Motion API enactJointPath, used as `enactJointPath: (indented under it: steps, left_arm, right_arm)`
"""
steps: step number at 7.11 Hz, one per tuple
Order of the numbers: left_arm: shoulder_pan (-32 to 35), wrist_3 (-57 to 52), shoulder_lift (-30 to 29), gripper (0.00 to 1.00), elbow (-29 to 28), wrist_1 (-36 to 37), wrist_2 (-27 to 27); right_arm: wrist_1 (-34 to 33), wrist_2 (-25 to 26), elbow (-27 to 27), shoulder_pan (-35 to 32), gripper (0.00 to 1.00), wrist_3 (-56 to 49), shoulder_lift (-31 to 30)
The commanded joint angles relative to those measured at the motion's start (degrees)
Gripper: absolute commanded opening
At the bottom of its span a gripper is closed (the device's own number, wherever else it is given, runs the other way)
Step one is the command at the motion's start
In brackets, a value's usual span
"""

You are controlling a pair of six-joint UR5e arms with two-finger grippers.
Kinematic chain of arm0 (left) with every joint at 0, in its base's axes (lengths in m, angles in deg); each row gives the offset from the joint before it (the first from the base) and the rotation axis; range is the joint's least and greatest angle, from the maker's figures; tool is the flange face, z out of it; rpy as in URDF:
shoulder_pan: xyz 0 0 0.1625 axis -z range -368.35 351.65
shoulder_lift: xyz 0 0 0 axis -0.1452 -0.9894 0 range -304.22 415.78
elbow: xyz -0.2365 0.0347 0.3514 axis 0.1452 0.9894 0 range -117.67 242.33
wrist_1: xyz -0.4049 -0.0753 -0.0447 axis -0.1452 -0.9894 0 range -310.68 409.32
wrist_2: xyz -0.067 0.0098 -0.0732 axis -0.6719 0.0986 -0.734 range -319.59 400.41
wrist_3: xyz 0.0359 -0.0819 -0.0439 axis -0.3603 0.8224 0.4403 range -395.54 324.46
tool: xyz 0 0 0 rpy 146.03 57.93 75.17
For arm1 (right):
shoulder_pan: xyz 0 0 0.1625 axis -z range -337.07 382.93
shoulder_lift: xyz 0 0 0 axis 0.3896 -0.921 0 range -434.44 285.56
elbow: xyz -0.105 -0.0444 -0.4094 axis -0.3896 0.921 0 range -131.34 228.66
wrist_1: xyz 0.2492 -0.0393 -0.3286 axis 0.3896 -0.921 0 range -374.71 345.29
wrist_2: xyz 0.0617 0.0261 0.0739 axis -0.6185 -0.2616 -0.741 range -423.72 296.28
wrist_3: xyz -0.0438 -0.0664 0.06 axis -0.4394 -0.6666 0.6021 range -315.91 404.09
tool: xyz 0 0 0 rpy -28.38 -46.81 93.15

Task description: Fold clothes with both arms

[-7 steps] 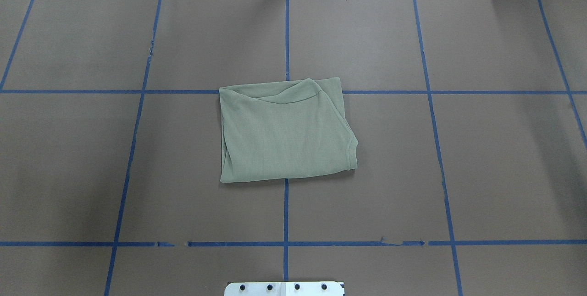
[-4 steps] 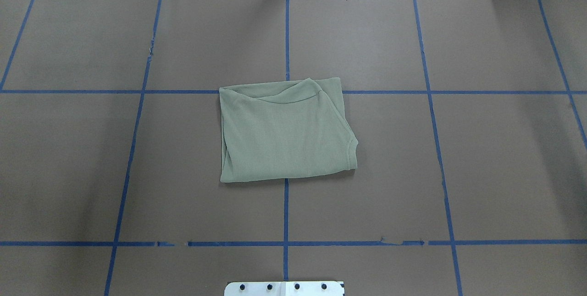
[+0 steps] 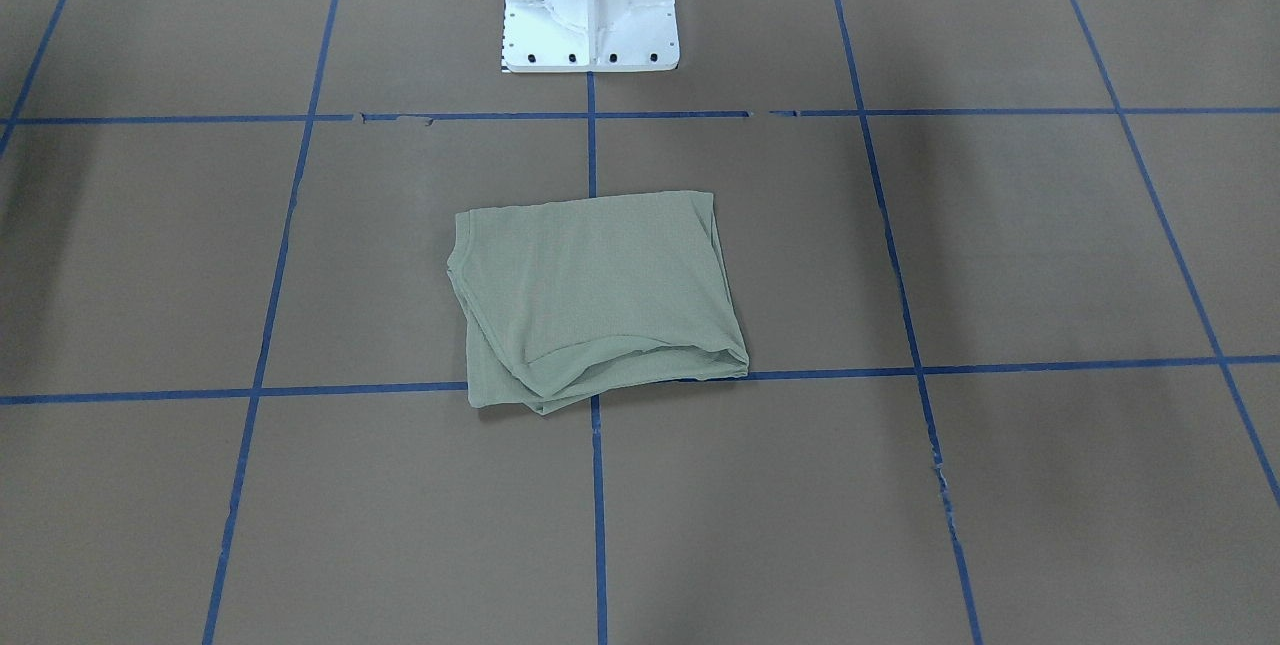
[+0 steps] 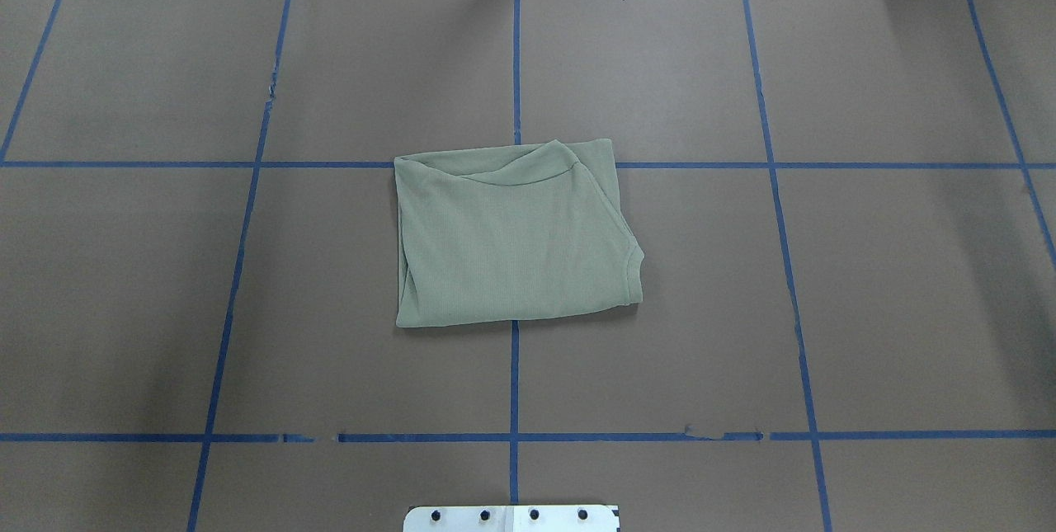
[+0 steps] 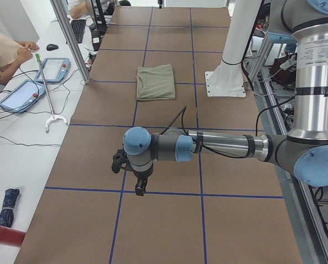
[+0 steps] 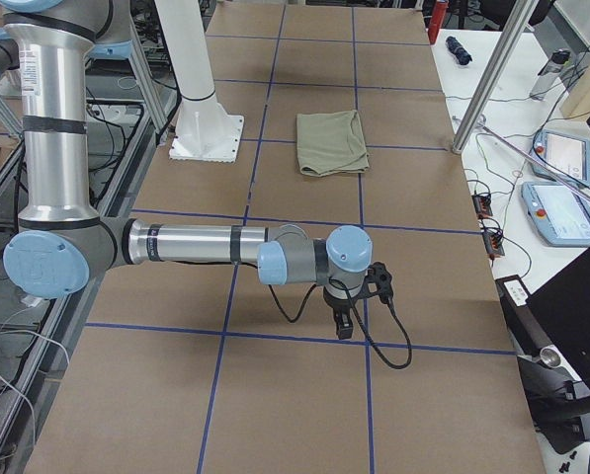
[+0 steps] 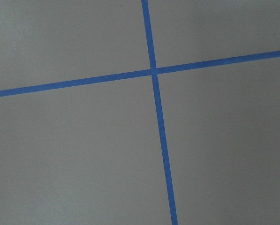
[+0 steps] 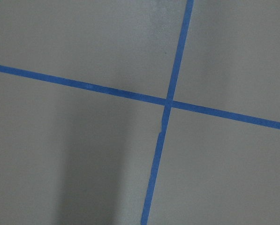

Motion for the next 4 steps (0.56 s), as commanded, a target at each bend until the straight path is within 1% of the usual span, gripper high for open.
enactJointPath:
  steps: [1, 2, 4]
  left_arm:
    - [0.0, -0.1, 0.2, 1.00, 0.5, -0.1, 0.0]
    - [0.1, -0.6, 0.2, 1.00, 0.6, -0.3, -0.4]
    - [0.0, -0.4, 0.5, 1.00, 1.9, -0.3, 0.8]
  right_arm:
    - [0.0, 0.0, 0.0, 0.0, 1.00, 0.0, 0.0]
    - [0.0, 0.0, 0.0, 0.0, 1.00, -0.1, 0.0]
    - [0.0, 0.0, 0.2, 0.0, 1.00, -0.1, -0.3]
